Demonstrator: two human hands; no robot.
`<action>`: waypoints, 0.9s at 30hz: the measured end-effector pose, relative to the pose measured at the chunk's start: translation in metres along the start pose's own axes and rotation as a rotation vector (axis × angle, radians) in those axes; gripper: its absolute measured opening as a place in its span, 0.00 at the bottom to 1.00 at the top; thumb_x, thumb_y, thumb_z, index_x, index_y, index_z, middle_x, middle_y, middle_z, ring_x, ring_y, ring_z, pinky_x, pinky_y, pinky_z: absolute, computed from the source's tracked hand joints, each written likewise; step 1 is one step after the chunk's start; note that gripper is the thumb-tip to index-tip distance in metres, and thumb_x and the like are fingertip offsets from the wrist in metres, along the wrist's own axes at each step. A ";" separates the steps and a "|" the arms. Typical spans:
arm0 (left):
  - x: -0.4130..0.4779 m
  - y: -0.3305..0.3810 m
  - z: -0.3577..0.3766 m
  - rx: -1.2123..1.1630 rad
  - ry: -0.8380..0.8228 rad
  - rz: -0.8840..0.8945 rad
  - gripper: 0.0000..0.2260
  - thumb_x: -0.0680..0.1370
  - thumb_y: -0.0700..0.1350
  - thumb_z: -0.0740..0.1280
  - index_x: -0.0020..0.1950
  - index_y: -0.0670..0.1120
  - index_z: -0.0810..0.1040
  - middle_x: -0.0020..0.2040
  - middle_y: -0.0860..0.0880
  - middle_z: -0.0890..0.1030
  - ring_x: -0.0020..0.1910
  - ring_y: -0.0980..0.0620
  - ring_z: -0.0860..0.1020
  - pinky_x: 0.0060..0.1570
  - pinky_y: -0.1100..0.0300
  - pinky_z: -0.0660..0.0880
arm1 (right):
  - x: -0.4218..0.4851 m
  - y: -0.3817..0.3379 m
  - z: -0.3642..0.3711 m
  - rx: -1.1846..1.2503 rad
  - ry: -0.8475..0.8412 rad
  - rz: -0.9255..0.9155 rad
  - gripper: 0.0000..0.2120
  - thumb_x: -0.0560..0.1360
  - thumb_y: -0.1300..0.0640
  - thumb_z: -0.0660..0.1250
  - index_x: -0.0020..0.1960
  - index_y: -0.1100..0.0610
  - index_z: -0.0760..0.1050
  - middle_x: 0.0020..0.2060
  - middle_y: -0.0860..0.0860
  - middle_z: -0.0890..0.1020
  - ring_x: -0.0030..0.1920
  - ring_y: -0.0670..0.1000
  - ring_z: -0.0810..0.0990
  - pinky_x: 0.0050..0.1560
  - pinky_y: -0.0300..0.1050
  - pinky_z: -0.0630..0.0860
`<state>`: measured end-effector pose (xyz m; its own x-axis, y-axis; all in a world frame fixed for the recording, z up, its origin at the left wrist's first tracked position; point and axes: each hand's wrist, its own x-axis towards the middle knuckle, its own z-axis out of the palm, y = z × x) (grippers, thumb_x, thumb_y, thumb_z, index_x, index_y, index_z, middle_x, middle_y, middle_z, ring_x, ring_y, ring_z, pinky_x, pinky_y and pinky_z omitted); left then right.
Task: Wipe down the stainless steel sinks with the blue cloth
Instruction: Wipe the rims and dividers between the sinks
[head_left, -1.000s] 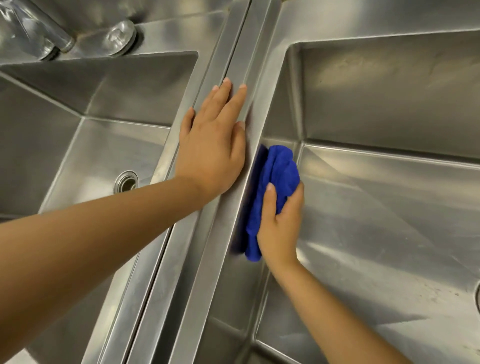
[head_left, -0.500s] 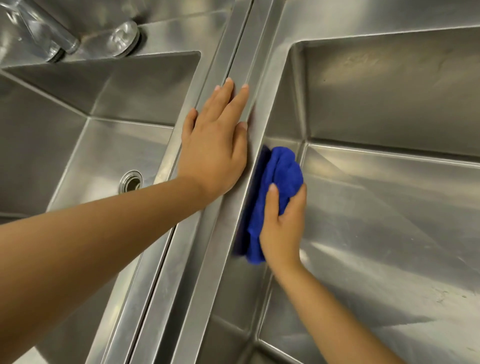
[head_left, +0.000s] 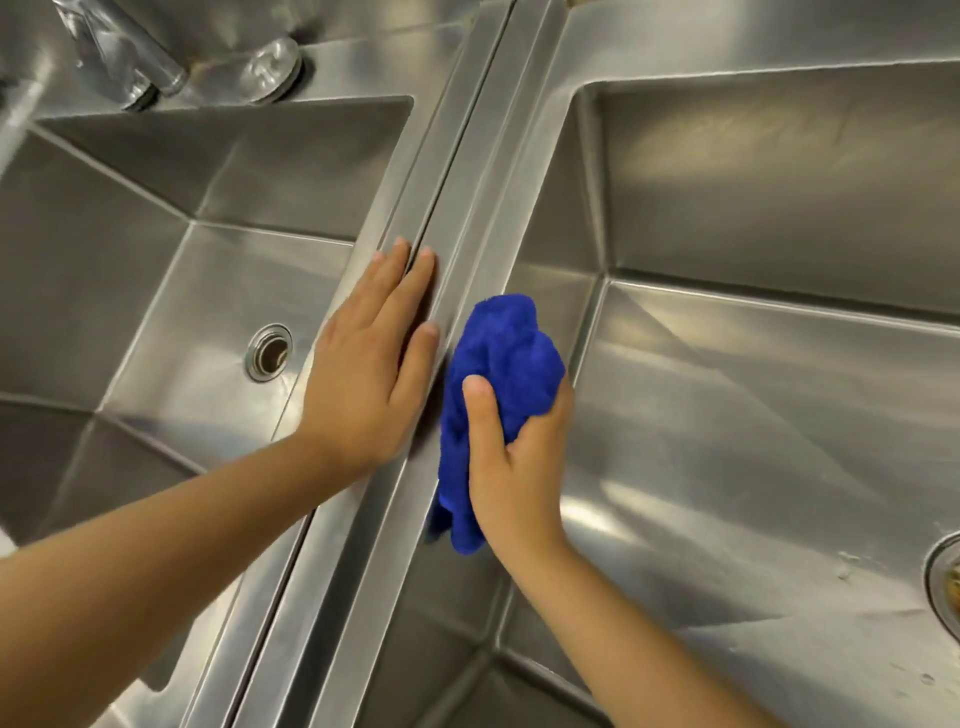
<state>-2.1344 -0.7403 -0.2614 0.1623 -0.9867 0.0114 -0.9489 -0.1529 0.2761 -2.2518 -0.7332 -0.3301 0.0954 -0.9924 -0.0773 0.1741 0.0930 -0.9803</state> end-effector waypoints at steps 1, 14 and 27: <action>0.001 -0.001 0.002 -0.009 0.013 0.005 0.24 0.82 0.50 0.52 0.78 0.46 0.58 0.78 0.48 0.57 0.78 0.54 0.52 0.76 0.55 0.51 | 0.003 0.007 0.002 0.028 0.017 0.003 0.12 0.75 0.43 0.62 0.57 0.34 0.64 0.55 0.34 0.71 0.58 0.36 0.72 0.58 0.28 0.65; 0.002 0.001 0.002 -0.038 0.020 -0.029 0.23 0.82 0.49 0.54 0.78 0.48 0.59 0.78 0.50 0.57 0.77 0.58 0.52 0.73 0.70 0.47 | 0.002 0.017 0.003 0.113 0.080 0.042 0.11 0.78 0.51 0.62 0.55 0.37 0.66 0.52 0.32 0.72 0.55 0.33 0.73 0.56 0.26 0.65; 0.001 -0.001 0.002 -0.082 0.033 -0.033 0.23 0.82 0.47 0.55 0.77 0.45 0.60 0.78 0.49 0.58 0.77 0.56 0.54 0.76 0.56 0.52 | -0.003 0.071 0.000 0.073 0.175 0.172 0.10 0.76 0.43 0.59 0.56 0.39 0.66 0.55 0.35 0.73 0.58 0.37 0.73 0.60 0.32 0.66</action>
<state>-2.1336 -0.7416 -0.2640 0.2035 -0.9786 0.0317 -0.9177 -0.1793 0.3546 -2.2400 -0.7239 -0.3994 -0.0403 -0.9597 -0.2782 0.2407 0.2609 -0.9349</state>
